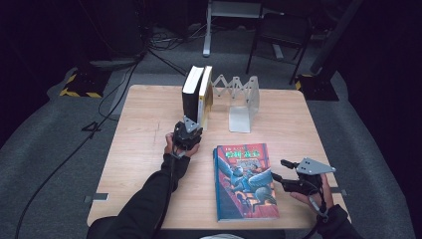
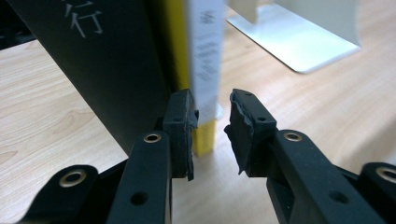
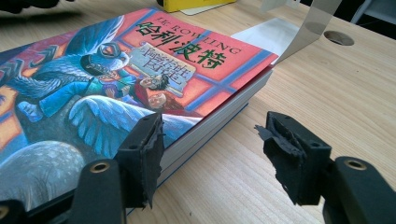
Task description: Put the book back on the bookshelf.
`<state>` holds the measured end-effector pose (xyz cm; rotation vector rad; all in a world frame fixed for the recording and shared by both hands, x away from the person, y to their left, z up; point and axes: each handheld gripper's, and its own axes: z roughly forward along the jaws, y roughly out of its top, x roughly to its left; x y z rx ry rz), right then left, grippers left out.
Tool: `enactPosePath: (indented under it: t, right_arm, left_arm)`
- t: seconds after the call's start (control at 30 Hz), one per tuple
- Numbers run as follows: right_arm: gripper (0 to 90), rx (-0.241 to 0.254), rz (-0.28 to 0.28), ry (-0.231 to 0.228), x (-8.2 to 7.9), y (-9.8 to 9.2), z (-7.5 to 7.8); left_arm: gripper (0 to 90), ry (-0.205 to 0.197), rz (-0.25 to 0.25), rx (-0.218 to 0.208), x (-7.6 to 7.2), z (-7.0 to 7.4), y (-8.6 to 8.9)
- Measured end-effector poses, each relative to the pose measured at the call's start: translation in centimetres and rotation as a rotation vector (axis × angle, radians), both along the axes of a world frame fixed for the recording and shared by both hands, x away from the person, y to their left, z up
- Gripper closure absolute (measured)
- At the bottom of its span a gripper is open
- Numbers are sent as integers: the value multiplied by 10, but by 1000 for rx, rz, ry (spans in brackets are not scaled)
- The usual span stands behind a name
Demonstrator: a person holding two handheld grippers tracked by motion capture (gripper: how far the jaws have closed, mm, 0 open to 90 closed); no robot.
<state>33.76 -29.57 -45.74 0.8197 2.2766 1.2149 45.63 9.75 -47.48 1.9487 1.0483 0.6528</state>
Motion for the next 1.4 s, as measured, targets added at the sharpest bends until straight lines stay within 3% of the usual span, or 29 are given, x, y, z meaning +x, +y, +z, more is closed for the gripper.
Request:
enactPosePath:
  t: [0.23,0.43,0.47,0.5,0.67,0.73,0.87,1.03,1.2,1.4]
  right_arm:
    - [359,15,20,60,-6,-1,3]
    - [323,1,50,107,-13,1,1]
    - [311,1,64,128,-15,2,0]
    - [311,1,64,128,-15,2,0]
    - [299,-17,99,173,-21,8,-1]
    - [283,-16,120,204,-24,11,-2]
    - [264,-2,142,262,-25,12,-3]
    - [227,10,151,310,-20,12,-5]
    - [192,11,184,345,-10,15,-7]
    - [137,-1,198,382,1,22,-8]
  left_arm:
    - [652,9,-168,53,-32,4,4]
    - [561,38,-307,110,-61,-1,10]
    - [531,45,-353,125,-69,-4,13]
    - [519,45,-353,125,-69,-4,13]
    - [466,110,-449,164,-90,-13,20]
    - [413,157,-501,148,-99,-17,26]
    - [356,187,-534,143,-109,-19,30]
    - [305,207,-540,151,-112,-25,30]
    - [264,228,-546,123,-109,-27,30]
    - [183,220,-529,121,-106,-29,23]
